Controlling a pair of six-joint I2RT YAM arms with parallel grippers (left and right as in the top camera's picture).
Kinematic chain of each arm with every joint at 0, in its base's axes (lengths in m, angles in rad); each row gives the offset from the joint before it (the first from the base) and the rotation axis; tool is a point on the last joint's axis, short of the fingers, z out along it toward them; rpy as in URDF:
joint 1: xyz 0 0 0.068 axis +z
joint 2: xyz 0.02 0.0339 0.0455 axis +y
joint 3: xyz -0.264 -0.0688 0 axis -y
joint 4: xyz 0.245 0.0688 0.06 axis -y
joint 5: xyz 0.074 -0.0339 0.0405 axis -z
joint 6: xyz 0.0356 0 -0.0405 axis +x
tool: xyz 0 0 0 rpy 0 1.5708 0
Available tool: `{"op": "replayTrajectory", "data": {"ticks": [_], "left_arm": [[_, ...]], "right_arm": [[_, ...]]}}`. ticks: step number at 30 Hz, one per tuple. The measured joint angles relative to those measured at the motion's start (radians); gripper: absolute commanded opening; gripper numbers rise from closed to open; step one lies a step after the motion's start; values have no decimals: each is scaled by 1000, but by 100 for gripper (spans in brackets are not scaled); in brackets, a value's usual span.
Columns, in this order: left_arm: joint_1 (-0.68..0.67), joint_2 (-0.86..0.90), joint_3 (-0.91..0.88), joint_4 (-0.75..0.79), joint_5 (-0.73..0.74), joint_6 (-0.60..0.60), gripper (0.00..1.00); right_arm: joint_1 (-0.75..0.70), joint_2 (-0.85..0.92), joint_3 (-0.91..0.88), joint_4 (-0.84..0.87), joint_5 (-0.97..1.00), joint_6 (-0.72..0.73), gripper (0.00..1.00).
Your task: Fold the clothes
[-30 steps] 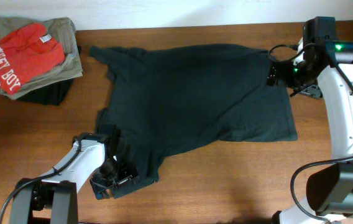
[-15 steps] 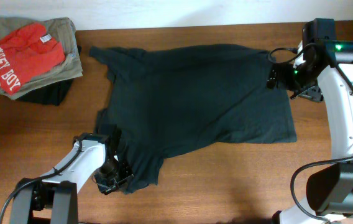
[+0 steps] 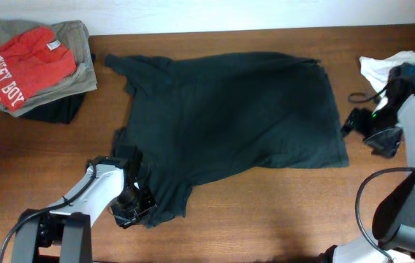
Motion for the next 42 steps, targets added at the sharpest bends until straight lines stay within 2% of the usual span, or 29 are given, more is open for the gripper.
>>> {"op": "replayTrajectory", "data": {"ticks": [4, 5, 17, 23, 33, 37, 42], "left_arm": [[0, 0, 0, 0, 0, 0, 1], [0, 0, 0, 0, 0, 0, 1], [0, 0, 0, 0, 0, 0, 1], [0, 0, 0, 0, 0, 0, 1], [0, 0, 0, 2, 0, 0, 1], [0, 0, 0, 2, 0, 0, 1], [0, 0, 0, 2, 0, 0, 1]], "right_arm": [[0, 2, -134, 139, -38, -8, 46], [0, 2, -154, 169, -41, -8, 43], [0, 2, -298, 339, -52, -10, 43], [0, 2, -317, 370, -52, -8, 32], [0, 35, -317, 423, -52, 24, 31], [0, 66, -317, 410, -52, 39, 27], [0, 70, -317, 407, -52, 44, 17]]}}
